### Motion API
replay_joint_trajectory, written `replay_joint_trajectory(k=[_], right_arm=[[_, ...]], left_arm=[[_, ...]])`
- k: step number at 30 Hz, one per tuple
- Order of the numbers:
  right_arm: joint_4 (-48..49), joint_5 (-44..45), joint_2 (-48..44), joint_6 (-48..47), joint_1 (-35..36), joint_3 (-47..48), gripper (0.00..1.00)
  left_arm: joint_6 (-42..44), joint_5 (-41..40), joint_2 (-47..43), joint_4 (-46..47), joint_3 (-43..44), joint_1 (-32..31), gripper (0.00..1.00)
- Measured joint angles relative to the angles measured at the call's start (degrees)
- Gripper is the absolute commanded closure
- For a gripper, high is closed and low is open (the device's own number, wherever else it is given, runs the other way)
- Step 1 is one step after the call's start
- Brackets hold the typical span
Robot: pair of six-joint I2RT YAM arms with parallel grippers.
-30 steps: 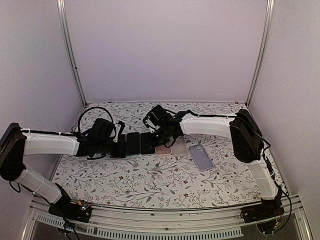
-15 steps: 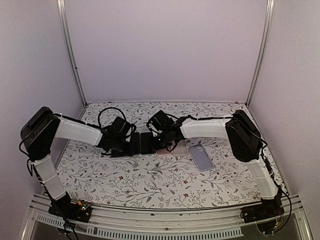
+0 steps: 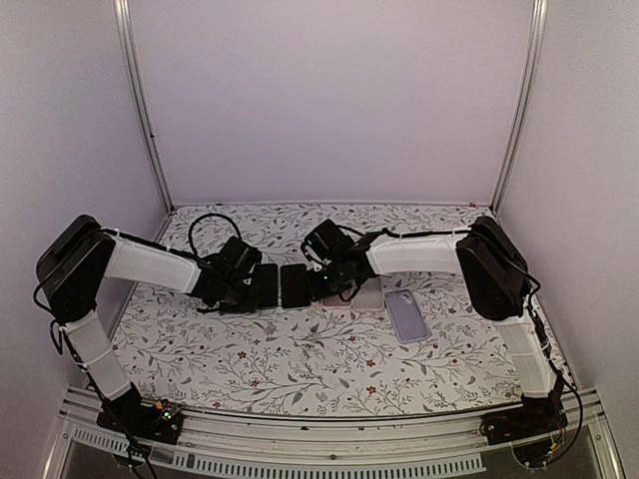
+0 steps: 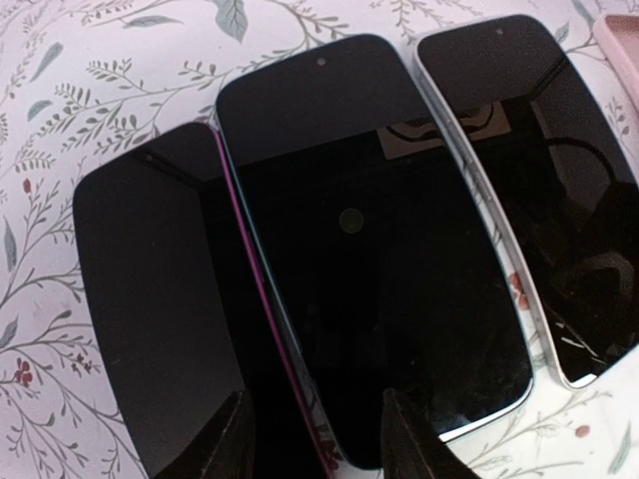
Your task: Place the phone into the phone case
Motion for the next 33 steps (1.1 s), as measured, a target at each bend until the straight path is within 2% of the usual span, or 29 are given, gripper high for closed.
replay_joint_trajectory(k=[2,5,9,17,23,26,28,33], right_arm=[[-1.46,-0.04,0.07,-0.37,-0.11,1.01,0.43],[-3.32,0.07,1.22,0.00,-0.04,3.69,0.30],[-3.98,1.22,5.18,0.48,0.48,9.20,0.02],[-5.51,7.54,11.78,-0.37,3.13,18.80,0.01],[-5.92,12.11,13.35,-1.73,4.66,20.39,0.03],[-6.34,12.59,13.40,-2.05,4.81,20.46,0.09],[-6.97,12.02,13.40,-2.29,4.81,20.65,0.17],[-11.41,8.74,12.72,-3.43,4.74,21.07,0.19]], left_arm=[[0.04,0.22,-0.92,0.07,-0.96,0.02,0.55],[0.26,1.49,-3.87,0.00,-3.67,0.02,0.54],[0.61,2.99,-9.27,-0.13,-5.97,0.02,0.52],[1.09,6.43,-12.87,0.50,-6.16,0.02,0.51],[1.07,7.74,-12.55,0.46,-6.34,0.02,0.50],[1.07,7.78,-12.55,0.37,-6.45,0.02,0.50],[1.07,7.76,-12.55,0.17,-6.47,0.02,0.50],[1.07,7.72,-12.55,0.00,-6.47,0.02,0.50]])
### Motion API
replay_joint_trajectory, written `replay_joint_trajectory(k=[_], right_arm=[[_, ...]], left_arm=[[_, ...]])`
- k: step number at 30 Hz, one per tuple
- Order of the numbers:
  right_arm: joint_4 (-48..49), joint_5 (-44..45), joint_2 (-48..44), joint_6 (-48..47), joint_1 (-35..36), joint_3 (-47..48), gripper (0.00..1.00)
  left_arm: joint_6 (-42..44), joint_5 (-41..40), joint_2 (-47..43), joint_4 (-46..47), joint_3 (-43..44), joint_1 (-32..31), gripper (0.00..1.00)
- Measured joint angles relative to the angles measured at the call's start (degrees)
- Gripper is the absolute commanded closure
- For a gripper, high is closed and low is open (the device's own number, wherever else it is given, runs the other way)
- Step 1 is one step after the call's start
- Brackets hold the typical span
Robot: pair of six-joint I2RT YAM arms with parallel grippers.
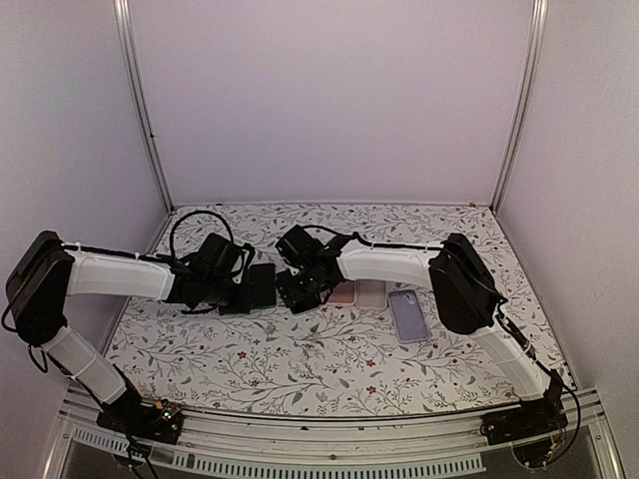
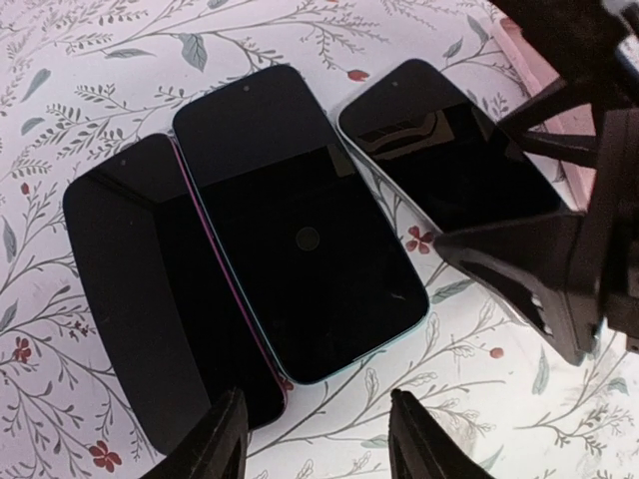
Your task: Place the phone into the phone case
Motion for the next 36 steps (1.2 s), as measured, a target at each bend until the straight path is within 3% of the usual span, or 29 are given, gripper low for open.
replay_joint_trajectory(k=[7,18,23,36], right_arm=[[-3.98,-6.01,-11.13,-0.94,1.66,-15.82,0.20],[-18.99,-13.53,-28.41,0.00,6.29,-39.06,0.06],[-22.01,-14.01,-26.97,0.72,6.40,-36.54,0.02],[-32.04,-13.90,-19.41,0.83,6.47,-25.29,0.01]], left_arm=[[0.00,-0.13,0.00,-0.37,-0.13,0.00,0.50],[0.02,-0.15,0.00,-0.42,-0.46,0.00,0.50],[0.07,0.02,0.00,-0.44,-0.46,0.00,0.49],[0.42,-0.13,-0.02,-0.44,-0.61,0.00,0.49]])
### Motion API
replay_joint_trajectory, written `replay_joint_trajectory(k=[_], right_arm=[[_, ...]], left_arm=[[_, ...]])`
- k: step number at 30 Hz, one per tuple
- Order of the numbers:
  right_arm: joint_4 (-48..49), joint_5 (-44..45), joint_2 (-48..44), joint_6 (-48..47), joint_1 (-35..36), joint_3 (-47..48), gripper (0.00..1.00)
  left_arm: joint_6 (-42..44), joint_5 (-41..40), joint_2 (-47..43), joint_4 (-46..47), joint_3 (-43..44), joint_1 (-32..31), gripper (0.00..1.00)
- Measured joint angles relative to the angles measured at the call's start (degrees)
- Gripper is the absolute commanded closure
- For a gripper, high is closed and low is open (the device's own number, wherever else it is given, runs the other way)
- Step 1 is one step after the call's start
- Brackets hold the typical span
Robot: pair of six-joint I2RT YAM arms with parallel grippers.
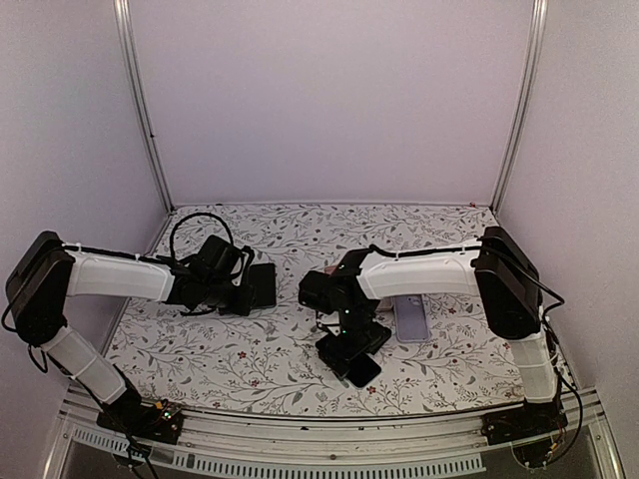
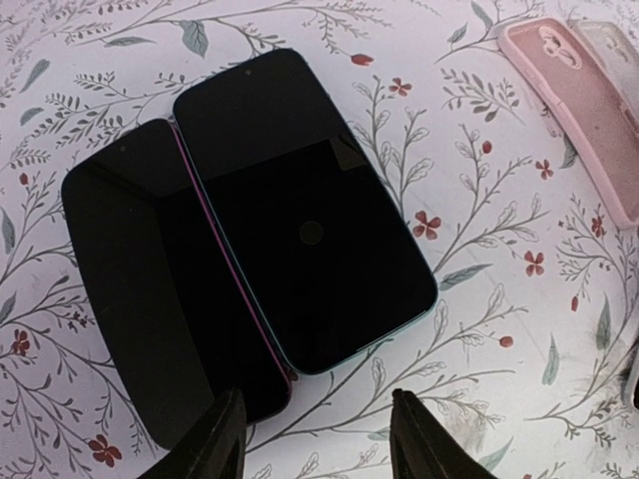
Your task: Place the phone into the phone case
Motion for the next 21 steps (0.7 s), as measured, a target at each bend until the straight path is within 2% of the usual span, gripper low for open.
replay_joint_trajectory(k=[7,12,18,21], right_arm=[[-2.47,2.56,3.78,-0.02,0.02,6.29,0.01],[-1.70,3.28,4.17,0.00,0.04,7.17,0.02],[-0.20,3.26,3.54,0.13,0.04,5.86,0.26],[1.05,3.28,2.75,0.46,0.04,4.70,0.32]], left_arm=[[0.00,0.00,0.00,0.00,0.00,0.00,0.49],[0.00,-0.11,-0.02,0.00,0.00,0.00,0.49],[-0.02,-0.17,-0.37,0.02,-0.11,0.00,0.49],[-0.02,-0.31,-0.72,0.02,-0.66,0.00,0.49]])
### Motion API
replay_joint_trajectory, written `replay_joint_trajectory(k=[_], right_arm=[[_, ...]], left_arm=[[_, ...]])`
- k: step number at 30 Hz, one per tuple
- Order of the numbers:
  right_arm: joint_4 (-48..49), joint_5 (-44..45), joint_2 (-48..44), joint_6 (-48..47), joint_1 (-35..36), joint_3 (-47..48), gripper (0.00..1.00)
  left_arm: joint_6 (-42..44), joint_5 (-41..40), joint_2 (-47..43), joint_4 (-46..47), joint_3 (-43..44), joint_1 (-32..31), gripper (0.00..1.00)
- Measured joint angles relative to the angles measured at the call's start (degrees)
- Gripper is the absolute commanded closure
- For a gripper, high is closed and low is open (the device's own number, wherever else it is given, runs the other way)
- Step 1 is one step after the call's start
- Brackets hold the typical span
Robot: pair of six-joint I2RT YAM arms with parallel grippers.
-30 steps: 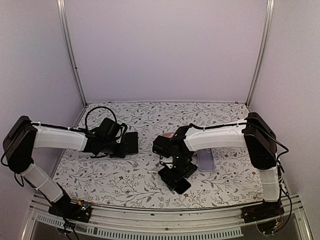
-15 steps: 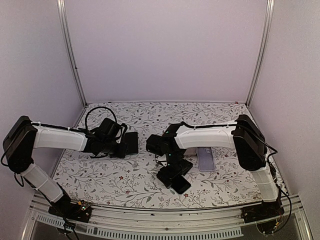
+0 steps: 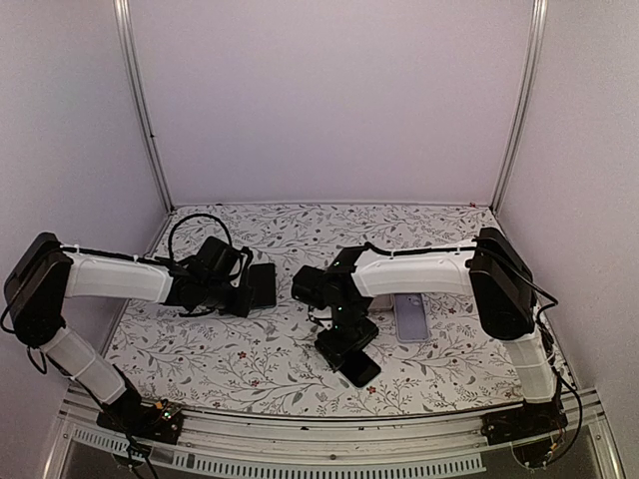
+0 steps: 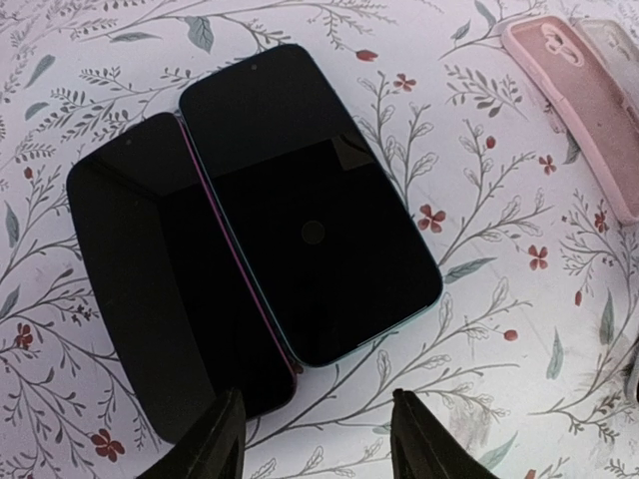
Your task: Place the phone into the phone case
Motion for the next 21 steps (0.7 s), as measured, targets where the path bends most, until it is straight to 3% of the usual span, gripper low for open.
replay_joint_trajectory(k=[13,21], right_arm=[[4.52,2.32,-4.13,1.92,0.02,-4.35,0.45],[12.39,6.16,-15.78,2.69,-0.11,-10.49,0.46]], left_arm=[[0.00,-0.02,0.00,0.00,-0.20,0.00,0.49],[0.02,-0.07,0.00,-0.02,-0.20,0.00,0.49]])
